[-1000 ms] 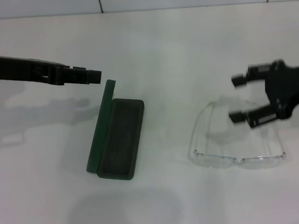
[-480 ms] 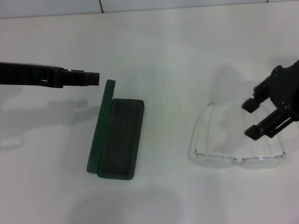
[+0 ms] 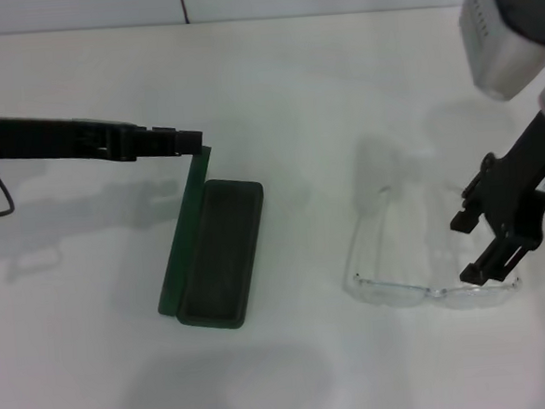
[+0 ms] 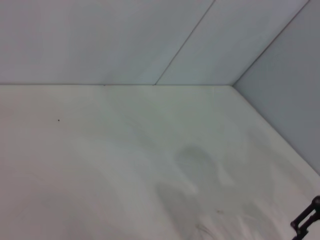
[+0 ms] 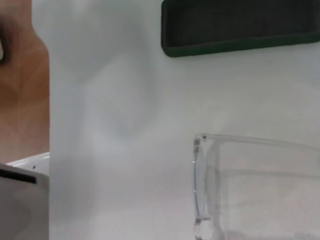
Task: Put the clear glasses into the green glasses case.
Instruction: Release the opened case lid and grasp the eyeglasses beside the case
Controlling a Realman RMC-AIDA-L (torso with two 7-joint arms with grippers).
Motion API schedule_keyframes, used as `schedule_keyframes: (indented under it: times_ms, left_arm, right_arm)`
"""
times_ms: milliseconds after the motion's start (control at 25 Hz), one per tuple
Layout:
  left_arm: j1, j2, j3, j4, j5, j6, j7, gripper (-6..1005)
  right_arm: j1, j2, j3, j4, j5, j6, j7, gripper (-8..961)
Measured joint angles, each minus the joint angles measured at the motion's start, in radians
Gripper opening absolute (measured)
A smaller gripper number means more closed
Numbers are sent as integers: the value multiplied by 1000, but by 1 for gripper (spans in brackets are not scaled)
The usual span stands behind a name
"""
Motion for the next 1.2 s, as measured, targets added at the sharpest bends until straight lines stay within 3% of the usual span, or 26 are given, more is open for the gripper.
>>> schedule_keyframes:
  times_ms: [40, 280, 920, 1200]
  left_arm:
    - [1, 0, 0, -3, -1, -2, 3, 550]
    - [4, 2, 0, -7, 0, -5, 5, 551]
    - [5, 3, 0, -31, 11, -4, 19, 553]
    - [6, 5, 0, -46, 13, -4, 19, 554]
  right_arm:
    - [0, 9, -28, 14, -2, 27, -17, 665]
    - [2, 19, -89, 48, 25, 64, -34, 636]
    - [29, 22, -178, 138, 63, 137, -47, 567]
    - [28, 21, -204, 151, 63, 152, -61, 307]
